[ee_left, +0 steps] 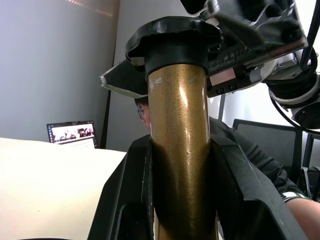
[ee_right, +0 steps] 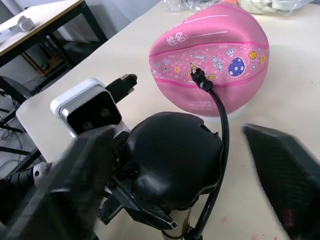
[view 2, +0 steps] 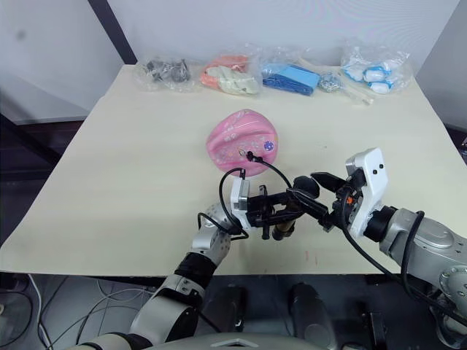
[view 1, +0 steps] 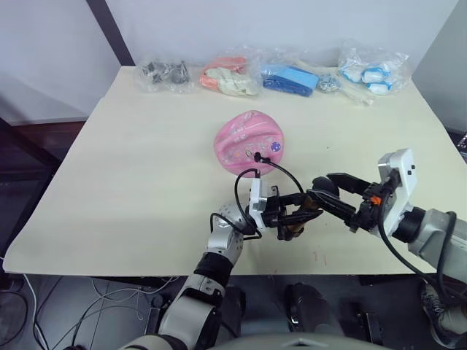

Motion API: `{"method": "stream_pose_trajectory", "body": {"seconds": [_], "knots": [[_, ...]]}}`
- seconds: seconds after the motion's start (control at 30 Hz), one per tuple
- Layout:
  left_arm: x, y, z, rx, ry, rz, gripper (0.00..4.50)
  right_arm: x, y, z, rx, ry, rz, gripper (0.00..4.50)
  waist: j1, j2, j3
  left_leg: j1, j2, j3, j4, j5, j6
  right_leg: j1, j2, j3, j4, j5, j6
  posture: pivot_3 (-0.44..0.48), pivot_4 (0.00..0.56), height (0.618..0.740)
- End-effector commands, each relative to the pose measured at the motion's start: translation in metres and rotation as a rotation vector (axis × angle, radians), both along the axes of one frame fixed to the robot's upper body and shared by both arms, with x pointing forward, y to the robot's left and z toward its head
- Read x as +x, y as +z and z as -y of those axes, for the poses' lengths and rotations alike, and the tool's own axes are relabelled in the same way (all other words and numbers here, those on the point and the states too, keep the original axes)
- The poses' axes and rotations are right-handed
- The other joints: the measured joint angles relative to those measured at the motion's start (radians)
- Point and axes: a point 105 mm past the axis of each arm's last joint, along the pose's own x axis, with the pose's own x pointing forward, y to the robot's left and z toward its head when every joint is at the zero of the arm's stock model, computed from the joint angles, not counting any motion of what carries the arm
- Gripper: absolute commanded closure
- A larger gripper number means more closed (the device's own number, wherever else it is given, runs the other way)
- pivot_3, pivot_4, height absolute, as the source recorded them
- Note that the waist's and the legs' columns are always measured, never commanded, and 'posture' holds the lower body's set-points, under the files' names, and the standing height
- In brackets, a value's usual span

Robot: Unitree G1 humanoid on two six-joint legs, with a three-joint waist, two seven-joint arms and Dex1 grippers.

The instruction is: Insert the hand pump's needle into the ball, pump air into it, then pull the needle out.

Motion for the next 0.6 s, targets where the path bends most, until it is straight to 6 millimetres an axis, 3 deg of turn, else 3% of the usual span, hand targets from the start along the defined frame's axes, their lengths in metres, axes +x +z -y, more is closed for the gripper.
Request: {"method": "stream_pose_trajectory", "body": {"seconds": [0.03,0.07,0.27,0.5,0.6], "knots": [[0.002,0.008,0.0,-0.015,0.001,0.039,3.46,-0.003,0.005,-0.005,0.018,0.022,0.023,1.97,0.0,0.0,0.0,0.0,0.0,0.0,0.0,0.0,0.0,0.0,0.0,0.0,0.0,0.0,0.0,0.0,0.15,0.74],[0.002,0.007,0.0,-0.014,0.002,0.039,3.46,-0.004,0.004,-0.006,0.021,0.026,0.022,2.45,-0.001,0.0,0.0,0.0,0.0,0.0,0.0,0.0,0.0,0.0,0.0,0.0,0.0,0.0,0.0,0.0,0.15,0.74],[0.003,0.005,-0.001,0.006,0.005,0.027,3.46,-0.005,0.005,-0.009,0.031,0.034,0.028,2.51,-0.001,0.0,0.0,0.0,0.0,0.0,0.0,0.0,0.0,0.0,0.0,0.0,0.0,0.0,0.0,0.0,0.15,0.74],[0.008,0.009,-0.009,0.104,0.012,0.01,0.09,-0.002,0.005,-0.01,-0.108,0.057,0.06,2.51,-0.002,0.0,0.0,0.0,0.0,-0.001,0.0,0.0,0.0,0.0,0.0,0.0,0.0,0.0,0.0,0.0,0.15,0.74],[0.008,0.01,-0.02,0.221,0.012,0.011,0.0,0.0,0.008,-0.013,-0.16,0.08,0.082,2.51,-0.004,0.0,0.0,0.0,0.0,-0.001,0.0,0.0,0.0,0.0,0.0,-0.001,0.0,0.0,0.0,0.0,0.15,0.74]]}}
